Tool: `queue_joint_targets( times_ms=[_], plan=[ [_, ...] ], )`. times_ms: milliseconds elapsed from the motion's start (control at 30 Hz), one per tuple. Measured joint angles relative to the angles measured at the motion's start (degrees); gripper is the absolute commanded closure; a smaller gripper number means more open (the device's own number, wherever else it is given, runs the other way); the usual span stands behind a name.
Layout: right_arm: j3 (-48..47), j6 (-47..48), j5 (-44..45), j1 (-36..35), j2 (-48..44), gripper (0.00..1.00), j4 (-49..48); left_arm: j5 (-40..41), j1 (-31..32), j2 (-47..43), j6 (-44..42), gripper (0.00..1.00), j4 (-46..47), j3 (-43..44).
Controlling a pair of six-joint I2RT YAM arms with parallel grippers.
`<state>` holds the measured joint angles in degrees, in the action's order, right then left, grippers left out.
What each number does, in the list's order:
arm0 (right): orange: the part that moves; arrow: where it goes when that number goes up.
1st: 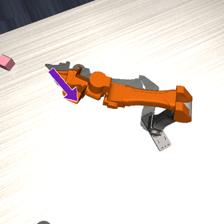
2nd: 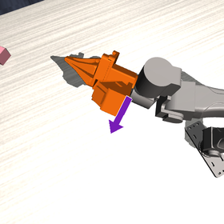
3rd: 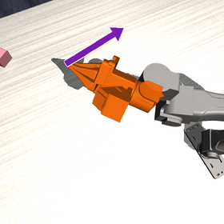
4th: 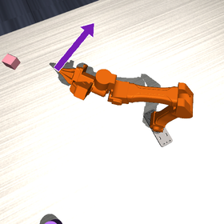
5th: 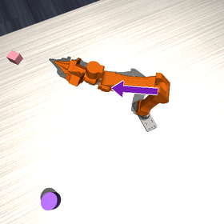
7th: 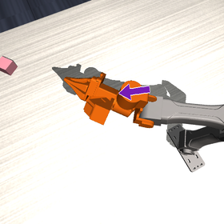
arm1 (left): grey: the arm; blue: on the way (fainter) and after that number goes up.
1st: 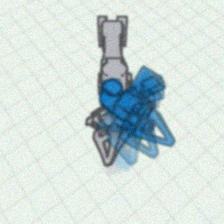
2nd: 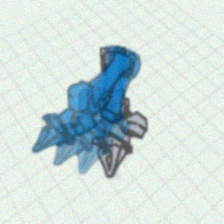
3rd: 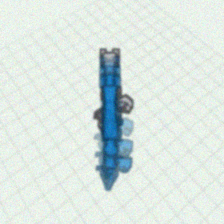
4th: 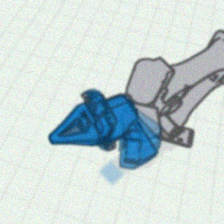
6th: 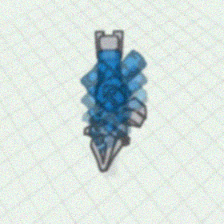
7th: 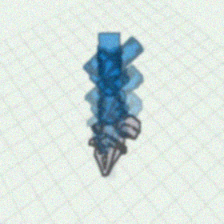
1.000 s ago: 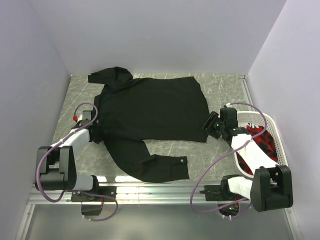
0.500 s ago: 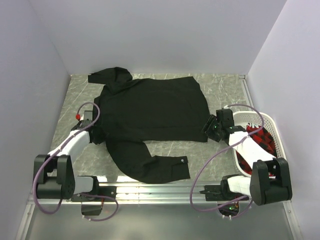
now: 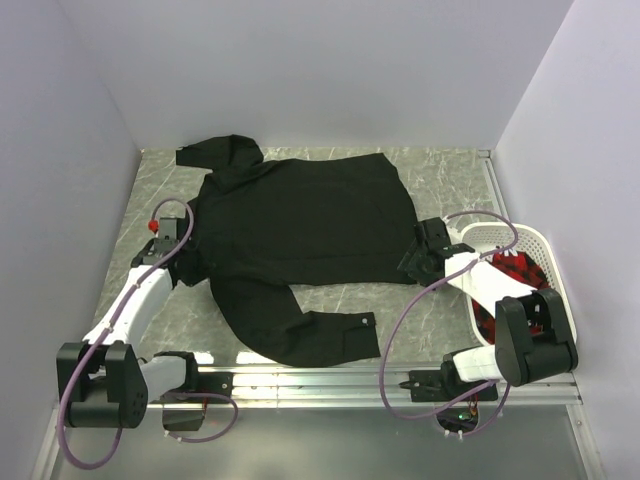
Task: Fold and stack the long sleeve shirts
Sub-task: Fold the shirt
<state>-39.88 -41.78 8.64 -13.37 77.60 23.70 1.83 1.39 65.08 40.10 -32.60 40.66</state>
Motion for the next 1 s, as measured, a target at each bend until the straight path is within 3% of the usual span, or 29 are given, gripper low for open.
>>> queue_joint_targets(
  times_ms=[400, 567, 667, 767, 800, 900, 1000],
  plan=[
    [0.00, -3.93, 2.67, 0.00, 2.58, 0.37, 2.32, -3.10, -0.02, -2.34, -1.53, 0.97, -3.45, 1.44],
    [0.00, -5.16, 2.82, 0.00, 3.50, 0.43, 0.85, -4.61, -0.02, -2.67, -1.51, 0.97, -4.39, 1.46],
    [0.00, -5.40, 2.97, 0.00, 3.82, 0.51, -0.02, -5.03, -0.02, -3.17, -1.51, 0.96, -5.11, 1.49],
    [0.04, -5.53, 3.17, 0.00, 4.00, 0.65, -0.48, -5.03, -0.46, -3.61, -1.51, 0.96, -5.62, 1.57],
    [0.04, -5.57, 3.23, 0.00, 4.04, 0.77, -0.48, -5.03, -0.61, -3.67, -1.51, 0.96, -5.68, 1.60],
    [0.02, -4.90, 3.74, 0.00, 4.02, 0.97, -0.33, -5.03, -0.96, -3.76, -1.51, 0.96, -5.90, 1.75],
    [-0.55, -3.98, 4.44, 0.00, 3.82, 1.00, 0.83, -4.96, -0.98, -3.76, -1.51, 0.96, -5.95, 1.75]
  ],
)
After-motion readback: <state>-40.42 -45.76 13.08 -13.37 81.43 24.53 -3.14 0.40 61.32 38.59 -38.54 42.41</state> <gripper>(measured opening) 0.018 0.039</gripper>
